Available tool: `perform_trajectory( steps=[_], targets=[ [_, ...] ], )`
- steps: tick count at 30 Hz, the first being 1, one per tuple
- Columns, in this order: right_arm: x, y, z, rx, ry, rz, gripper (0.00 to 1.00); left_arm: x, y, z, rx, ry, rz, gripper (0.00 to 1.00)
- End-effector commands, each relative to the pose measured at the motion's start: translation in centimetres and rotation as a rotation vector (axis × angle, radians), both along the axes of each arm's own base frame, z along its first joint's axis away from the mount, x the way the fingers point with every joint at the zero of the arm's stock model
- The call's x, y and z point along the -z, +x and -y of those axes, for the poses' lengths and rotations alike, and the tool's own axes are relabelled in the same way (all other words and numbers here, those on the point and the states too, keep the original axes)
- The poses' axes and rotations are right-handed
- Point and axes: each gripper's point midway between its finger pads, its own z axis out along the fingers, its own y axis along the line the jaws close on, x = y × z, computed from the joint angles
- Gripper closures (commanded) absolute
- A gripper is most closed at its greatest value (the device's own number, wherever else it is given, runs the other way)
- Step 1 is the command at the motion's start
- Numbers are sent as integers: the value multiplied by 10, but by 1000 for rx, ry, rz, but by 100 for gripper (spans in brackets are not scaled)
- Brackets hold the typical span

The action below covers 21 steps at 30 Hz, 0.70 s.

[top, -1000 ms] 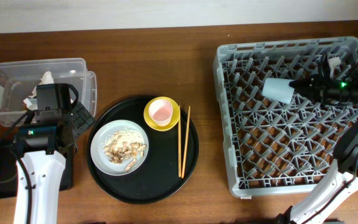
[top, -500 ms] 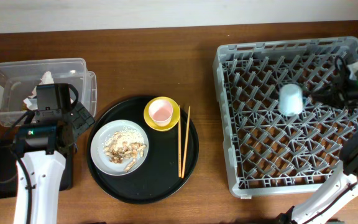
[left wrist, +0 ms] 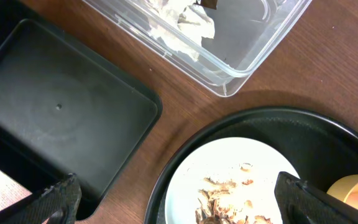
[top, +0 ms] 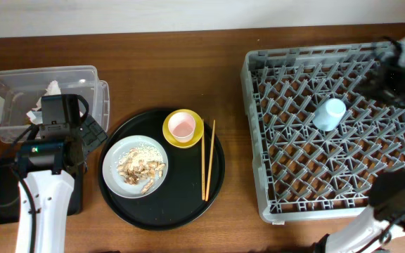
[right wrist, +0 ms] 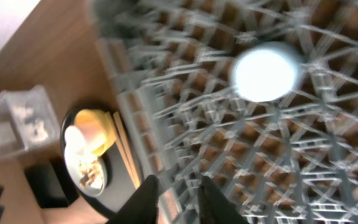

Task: Sort waste into correct bins and load items into the dishwasher rack
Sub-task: 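Move the right gripper back toward the yellow bowl on the tray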

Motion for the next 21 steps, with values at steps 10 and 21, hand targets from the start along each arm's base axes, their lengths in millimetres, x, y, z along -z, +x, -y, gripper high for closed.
perform_trajectory(
  steps=[10, 21],
  targets=[
    [55, 27, -314, -656, -447, 201, 37, -8, 1, -1, -8, -3, 25, 1],
    [165, -15, -415, -811, -581, 101, 51, -7, 1, -1, -8, -3, 25, 1]
  ],
)
